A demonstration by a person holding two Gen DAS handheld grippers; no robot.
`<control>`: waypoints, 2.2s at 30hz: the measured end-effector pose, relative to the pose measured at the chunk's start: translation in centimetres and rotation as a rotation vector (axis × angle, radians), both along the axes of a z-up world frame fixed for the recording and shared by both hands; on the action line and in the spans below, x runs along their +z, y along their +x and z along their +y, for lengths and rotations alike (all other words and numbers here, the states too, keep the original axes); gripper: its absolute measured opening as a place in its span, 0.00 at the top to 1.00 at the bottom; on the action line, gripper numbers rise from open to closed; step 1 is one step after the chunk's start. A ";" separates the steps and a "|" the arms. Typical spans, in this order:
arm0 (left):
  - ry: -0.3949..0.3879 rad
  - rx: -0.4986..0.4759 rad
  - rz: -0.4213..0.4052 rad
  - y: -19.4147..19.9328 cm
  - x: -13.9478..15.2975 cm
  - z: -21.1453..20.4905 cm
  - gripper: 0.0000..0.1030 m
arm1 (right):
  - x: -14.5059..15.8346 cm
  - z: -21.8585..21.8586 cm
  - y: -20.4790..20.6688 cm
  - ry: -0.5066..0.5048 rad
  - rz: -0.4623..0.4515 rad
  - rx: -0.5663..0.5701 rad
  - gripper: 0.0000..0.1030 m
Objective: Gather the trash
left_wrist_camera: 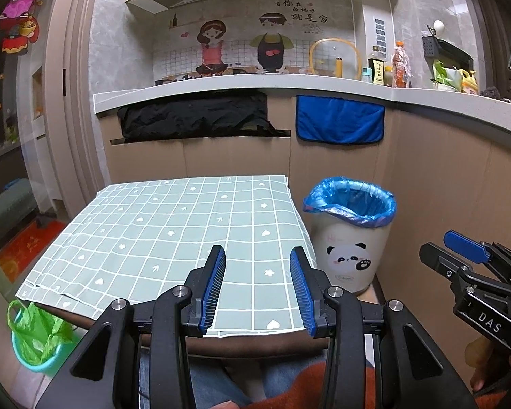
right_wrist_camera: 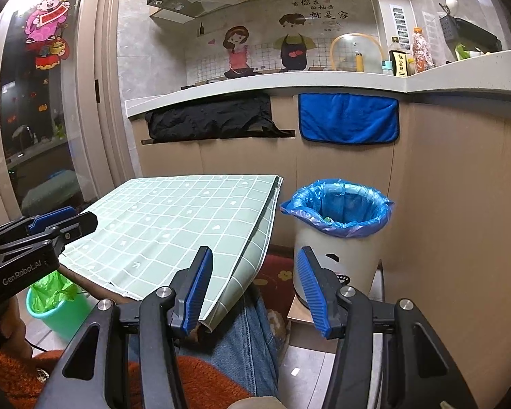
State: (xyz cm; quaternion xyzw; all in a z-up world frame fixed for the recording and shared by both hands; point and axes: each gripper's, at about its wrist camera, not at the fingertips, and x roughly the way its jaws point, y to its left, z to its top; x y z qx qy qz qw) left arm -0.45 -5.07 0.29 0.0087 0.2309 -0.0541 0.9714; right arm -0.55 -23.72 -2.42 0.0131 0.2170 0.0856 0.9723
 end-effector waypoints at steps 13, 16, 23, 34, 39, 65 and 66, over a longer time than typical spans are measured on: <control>0.002 -0.008 0.001 -0.2 -0.1 -0.4 0.61 | 0.0 -0.3 0.0 0.000 -0.001 -0.006 0.52; 0.002 -0.009 0.002 -0.2 -0.2 -0.4 0.61 | 0.0 -0.4 -0.1 0.000 -0.001 -0.005 0.52; 0.002 -0.012 0.002 -0.2 -0.2 -0.5 0.61 | 0.2 -0.3 -0.3 -0.006 -0.006 -0.010 0.52; 0.002 -0.025 0.006 0.0 -0.2 -0.3 0.60 | 0.5 -0.5 -0.1 -0.013 -0.014 -0.023 0.52; 0.005 -0.032 0.012 0.1 -0.3 -0.4 0.60 | 0.8 -0.7 -0.3 -0.009 -0.025 -0.041 0.52; 0.004 -0.048 0.021 0.2 -0.4 -0.2 0.60 | 0.6 -0.9 0.1 -0.023 -0.010 -0.046 0.52; 0.004 -0.049 0.020 0.1 -0.4 -0.2 0.60 | 0.5 -0.8 0.1 -0.027 -0.009 -0.048 0.52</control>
